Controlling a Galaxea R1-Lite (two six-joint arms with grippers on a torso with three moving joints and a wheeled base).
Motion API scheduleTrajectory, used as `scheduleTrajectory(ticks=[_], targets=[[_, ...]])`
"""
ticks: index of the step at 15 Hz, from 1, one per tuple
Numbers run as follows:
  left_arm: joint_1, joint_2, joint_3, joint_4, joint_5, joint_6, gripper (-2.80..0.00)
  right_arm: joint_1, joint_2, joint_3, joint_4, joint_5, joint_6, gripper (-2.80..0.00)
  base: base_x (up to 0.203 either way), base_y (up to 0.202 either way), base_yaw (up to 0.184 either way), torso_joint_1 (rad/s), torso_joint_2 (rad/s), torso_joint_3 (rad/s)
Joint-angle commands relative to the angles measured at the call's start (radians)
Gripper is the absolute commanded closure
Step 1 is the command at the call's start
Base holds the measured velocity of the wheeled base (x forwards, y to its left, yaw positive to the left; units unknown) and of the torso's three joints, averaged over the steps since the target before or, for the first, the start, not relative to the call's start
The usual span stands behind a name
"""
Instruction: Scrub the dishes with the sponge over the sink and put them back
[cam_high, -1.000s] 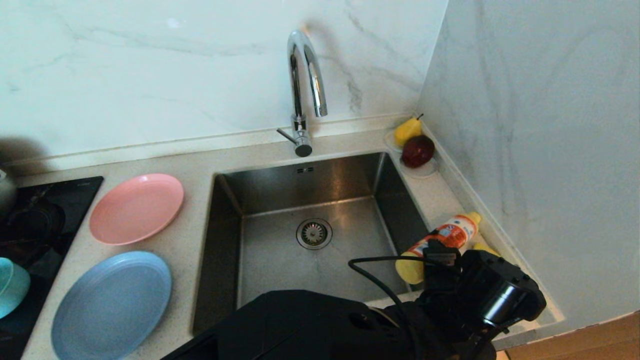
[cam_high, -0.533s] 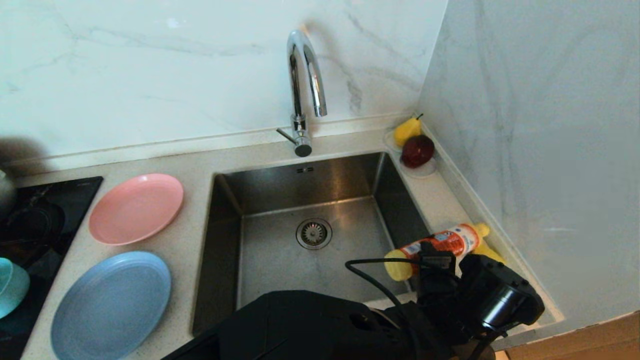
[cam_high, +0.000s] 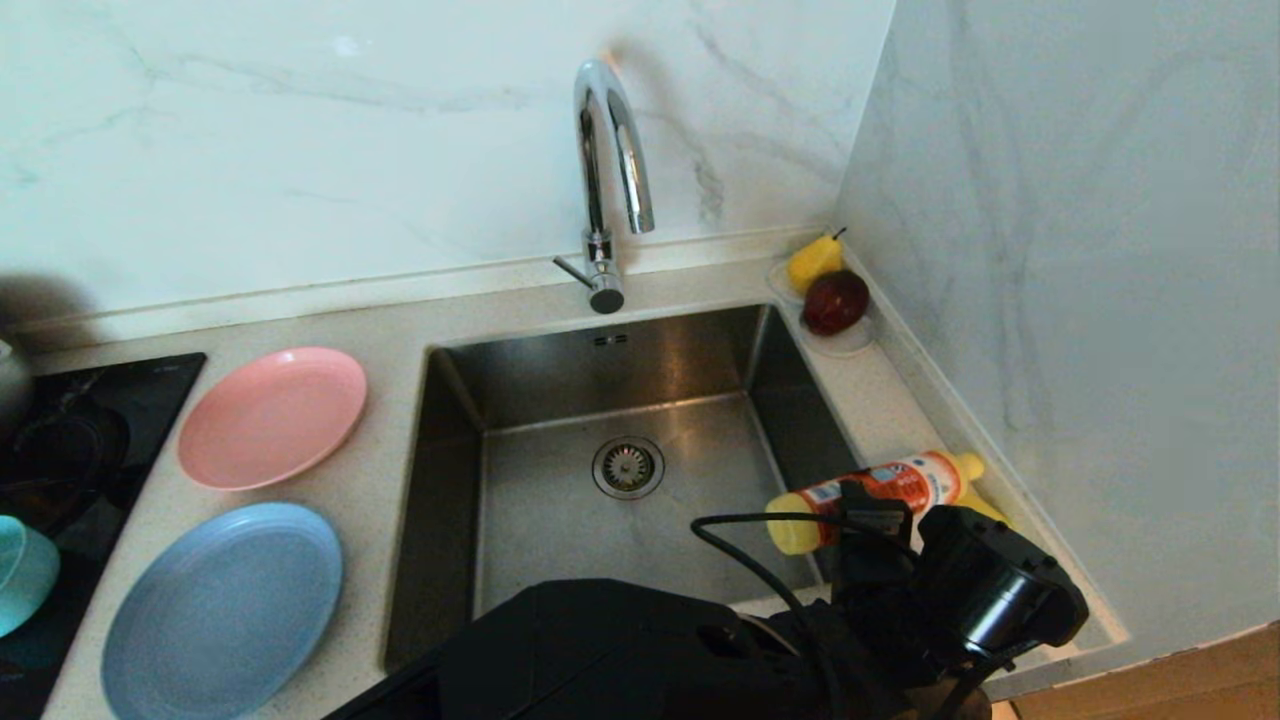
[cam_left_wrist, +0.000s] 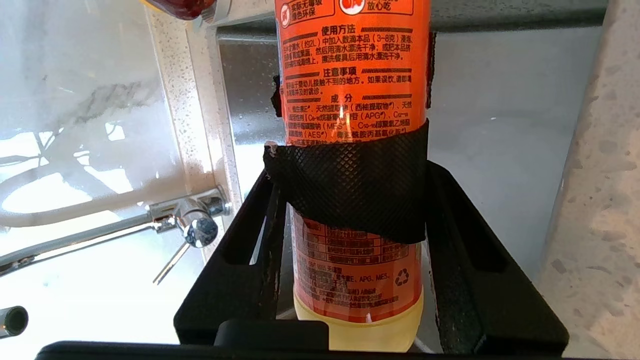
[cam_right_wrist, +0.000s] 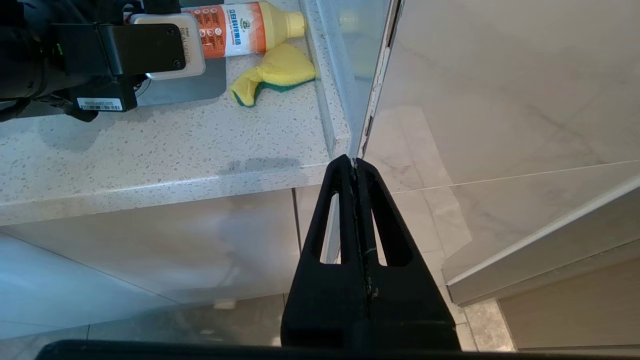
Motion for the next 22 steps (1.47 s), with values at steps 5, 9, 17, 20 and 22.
scheduleTrajectory(ticks=[5,9,17,20,22], targets=[[0.0,-0.001,-0.065,-0.094,-0.001,-0.014,0.0,0.0,0.001,0.0,-0.001,0.0,0.0,0.0,0.0,0.0,0.0,0.0,0.0,0.0],[-0.002,0.005,-0.085,-0.097,-0.007,-0.014,0.0,0.0,0.0,0.0,-0.001,0.0,0.0,0.0,0.0,0.0,0.0,0.0,0.0,0.0],[-0.002,-0.002,-0.093,-0.176,-0.058,-0.005,0.0,0.0,0.0,0.0,-0.001,0.0,0.0,0.0,0.0,0.0,0.0,0.0,0.0,0.0],[-0.002,-0.002,-0.093,-0.188,-0.06,-0.005,0.0,0.0,0.0,0.0,-0.001,0.0,0.0,0.0,0.0,0.0,0.0,0.0,0.0,0.0],[-0.005,-0.002,-0.093,-0.208,-0.061,-0.006,0.0,0.0,0.001,0.0,-0.001,0.0,0.0,0.0,0.0,0.0,0.0,0.0,0.0,0.0]])
